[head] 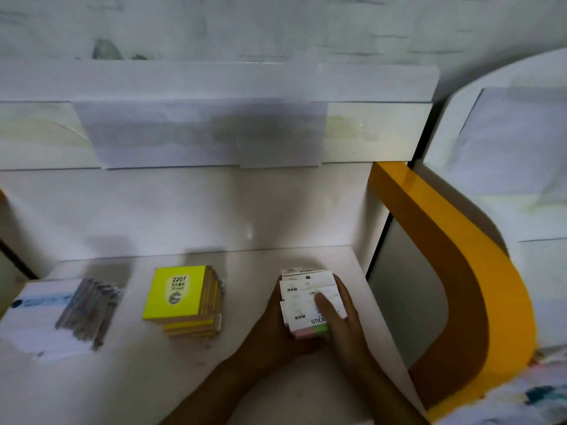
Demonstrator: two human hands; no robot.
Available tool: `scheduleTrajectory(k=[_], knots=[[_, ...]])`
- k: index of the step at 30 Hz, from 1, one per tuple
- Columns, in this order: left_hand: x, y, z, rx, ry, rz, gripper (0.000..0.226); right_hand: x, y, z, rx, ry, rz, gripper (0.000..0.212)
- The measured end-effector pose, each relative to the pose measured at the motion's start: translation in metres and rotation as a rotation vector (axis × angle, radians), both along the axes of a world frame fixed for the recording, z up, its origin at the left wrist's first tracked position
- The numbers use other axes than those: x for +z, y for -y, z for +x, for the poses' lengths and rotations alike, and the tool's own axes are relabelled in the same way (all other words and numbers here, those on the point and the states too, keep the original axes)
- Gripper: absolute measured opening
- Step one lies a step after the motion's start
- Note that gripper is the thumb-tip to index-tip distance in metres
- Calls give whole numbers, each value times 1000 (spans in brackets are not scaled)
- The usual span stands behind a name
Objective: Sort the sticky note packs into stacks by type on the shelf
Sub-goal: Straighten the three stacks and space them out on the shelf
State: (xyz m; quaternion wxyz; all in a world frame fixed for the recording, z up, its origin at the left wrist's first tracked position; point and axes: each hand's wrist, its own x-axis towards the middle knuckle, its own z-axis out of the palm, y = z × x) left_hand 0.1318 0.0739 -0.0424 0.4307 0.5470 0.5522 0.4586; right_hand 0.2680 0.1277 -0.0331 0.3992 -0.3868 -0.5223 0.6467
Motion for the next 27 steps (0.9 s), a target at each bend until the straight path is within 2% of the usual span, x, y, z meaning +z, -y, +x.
scheduleTrajectory(k=[2,4,7,11,14,16,17,18,20,21,25,27], knots=[[9,2,2,76,-109,-96,131,7,0,1,5,-20,-1,40],[11,4,1,99,-171,-109,127,7,0,1,12,-19,-11,36],[8,8,4,109,-139,-78,102,0,1,0,8,24,-38,32],[6,6,4,29,-31,-5,90,-3,0,-3,2,60,-53,35],[3,3,0,27,86,45,96,6,-3,-7,-36,88,-85,45],[13,-3,1,141,160,-38,98,16,-9,-10,-44,108,-119,63],[21,-7,0,209,196,-102,91,21,-12,-11,-28,91,-158,74],[30,-11,-2,256,257,-176,77,26,-16,-10,-15,83,-186,76],[48,-20,-10,245,340,-365,50,39,-19,-7,22,128,-181,51],[55,-23,-13,221,344,-445,49,41,-19,-7,58,161,-179,41],[56,-31,-18,233,242,-542,57,37,-15,-11,68,329,-87,33],[52,-31,-14,245,264,-549,54,36,-14,-15,44,384,-47,38]])
